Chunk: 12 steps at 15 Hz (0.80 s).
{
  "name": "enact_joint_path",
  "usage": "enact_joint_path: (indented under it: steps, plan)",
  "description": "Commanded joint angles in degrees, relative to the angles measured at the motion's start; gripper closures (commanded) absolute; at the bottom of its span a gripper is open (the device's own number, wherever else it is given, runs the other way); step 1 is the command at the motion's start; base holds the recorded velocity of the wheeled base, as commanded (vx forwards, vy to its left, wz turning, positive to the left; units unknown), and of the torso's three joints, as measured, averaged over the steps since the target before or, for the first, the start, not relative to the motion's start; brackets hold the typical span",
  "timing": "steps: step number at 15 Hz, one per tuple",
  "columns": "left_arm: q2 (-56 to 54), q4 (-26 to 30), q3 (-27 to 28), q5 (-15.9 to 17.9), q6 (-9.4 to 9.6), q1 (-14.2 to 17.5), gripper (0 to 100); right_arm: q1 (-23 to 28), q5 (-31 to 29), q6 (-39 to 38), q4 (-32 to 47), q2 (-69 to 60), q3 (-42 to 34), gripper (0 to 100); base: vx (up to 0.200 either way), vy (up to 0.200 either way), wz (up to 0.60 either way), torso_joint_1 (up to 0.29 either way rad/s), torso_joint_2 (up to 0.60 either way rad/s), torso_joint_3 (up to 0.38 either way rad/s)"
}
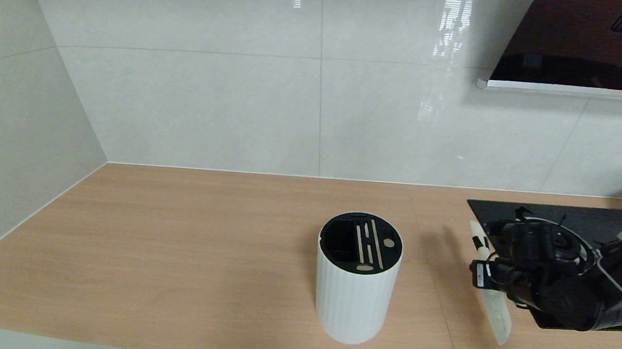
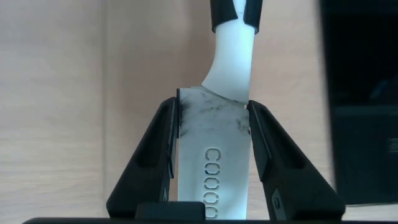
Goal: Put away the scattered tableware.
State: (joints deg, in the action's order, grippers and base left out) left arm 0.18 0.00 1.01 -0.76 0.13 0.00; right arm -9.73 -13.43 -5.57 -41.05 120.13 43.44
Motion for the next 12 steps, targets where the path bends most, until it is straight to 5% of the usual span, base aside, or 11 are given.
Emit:
enact_joint_path:
  steps: [1, 2, 5, 8, 10, 11, 12]
  plan:
    - [1.4, 1.6, 6.2, 1.5, 0.13, -0.3, 0, 0.0, 0.0, 0.0, 0.2, -8.9, -0.4, 100, 0.000, 0.000, 0.00, 0.000, 0.00, 0.000]
    - [2.9, 2.9, 8.2, 2.4, 0.13, -0.5, 0, 0.0, 0.0, 0.1, 0.3, -10.3, -0.3, 100, 0.000, 0.000, 0.00, 0.000, 0.00, 0.000]
    - [26.8, 7.8, 30.4, 14.6, 0.22, -1.0, 0, -0.6, 0.2, 0.2, 2.1, -17.6, 5.3, 100, 0.000, 0.000, 0.00, 0.000, 0.00, 0.000]
    - [40.1, 7.7, 37.9, 15.7, 1.27, -1.0, 0, -2.1, 0.2, 0.1, 5.0, -19.2, 10.5, 100, 0.000, 0.000, 0.00, 0.000, 0.00, 0.000]
    - [53.9, 4.7, 43.7, 16.6, 0.13, -7.5, 0, -4.4, 0.2, 0.0, 7.1, -20.9, 16.1, 100, 0.000, 0.000, 0.00, 0.000, 0.00, 0.000]
    - [58.1, -1.5, 44.6, 16.6, -4.79, -13.7, 0, -6.4, 0.2, -0.1, 7.1, -21.3, 17.6, 100, 0.000, 0.000, 0.00, 0.000, 0.00, 0.000]
    - [63.4, -11.0, 45.3, 16.3, -13.67, -20.6, 0, -9.5, 0.0, -0.1, 7.1, -22.8, 17.3, 100, 0.000, 0.000, 0.00, 0.000, 0.00, 0.000]
